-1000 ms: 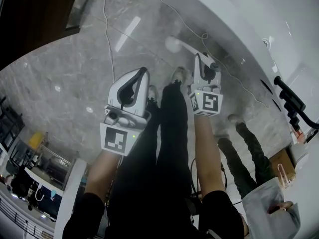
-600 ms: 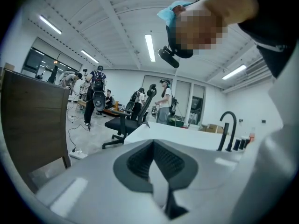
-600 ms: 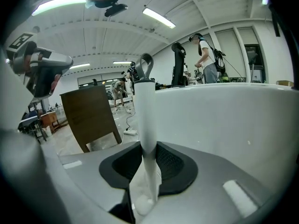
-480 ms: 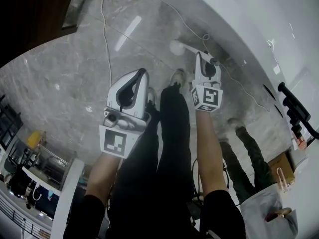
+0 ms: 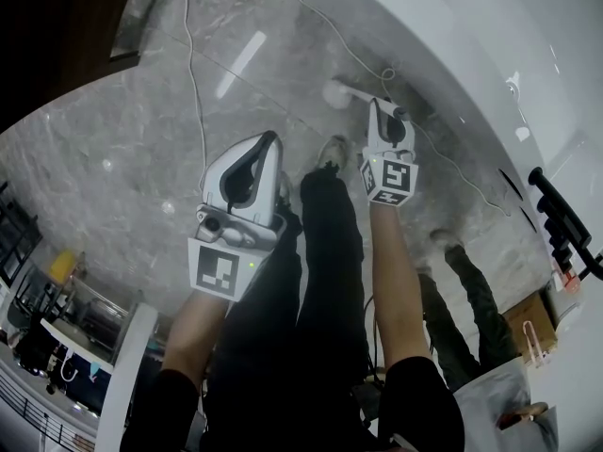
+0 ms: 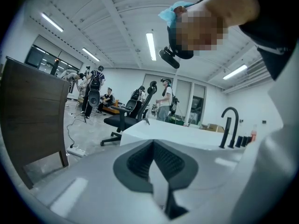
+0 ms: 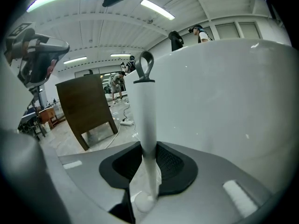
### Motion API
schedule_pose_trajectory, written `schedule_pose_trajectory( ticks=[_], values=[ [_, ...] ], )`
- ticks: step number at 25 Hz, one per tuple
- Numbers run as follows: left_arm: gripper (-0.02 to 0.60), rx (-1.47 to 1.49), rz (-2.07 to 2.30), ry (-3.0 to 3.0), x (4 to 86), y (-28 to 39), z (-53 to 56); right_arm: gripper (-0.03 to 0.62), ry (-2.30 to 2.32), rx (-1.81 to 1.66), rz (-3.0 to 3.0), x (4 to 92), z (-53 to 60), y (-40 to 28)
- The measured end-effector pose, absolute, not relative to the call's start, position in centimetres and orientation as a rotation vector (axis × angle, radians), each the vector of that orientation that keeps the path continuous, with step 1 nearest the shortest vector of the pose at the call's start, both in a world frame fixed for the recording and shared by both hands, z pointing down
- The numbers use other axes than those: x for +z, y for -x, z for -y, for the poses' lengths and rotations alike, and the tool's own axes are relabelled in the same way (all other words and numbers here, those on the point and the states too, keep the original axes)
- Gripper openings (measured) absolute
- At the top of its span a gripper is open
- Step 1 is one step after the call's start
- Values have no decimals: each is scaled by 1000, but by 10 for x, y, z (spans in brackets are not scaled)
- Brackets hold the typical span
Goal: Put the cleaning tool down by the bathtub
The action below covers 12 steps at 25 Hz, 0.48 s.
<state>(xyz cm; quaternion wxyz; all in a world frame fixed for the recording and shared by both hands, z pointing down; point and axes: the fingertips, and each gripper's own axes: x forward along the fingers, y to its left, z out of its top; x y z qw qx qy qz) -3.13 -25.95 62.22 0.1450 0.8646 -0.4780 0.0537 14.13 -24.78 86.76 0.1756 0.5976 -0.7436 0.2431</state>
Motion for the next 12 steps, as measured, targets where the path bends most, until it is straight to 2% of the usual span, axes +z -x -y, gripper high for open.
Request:
schedule_pose_trajectory(
  ticks=[12],
  values=[
    [8, 140, 1372, -2491, 642, 17, 283, 97, -1696, 726, 2095, 908, 275, -153]
  ],
)
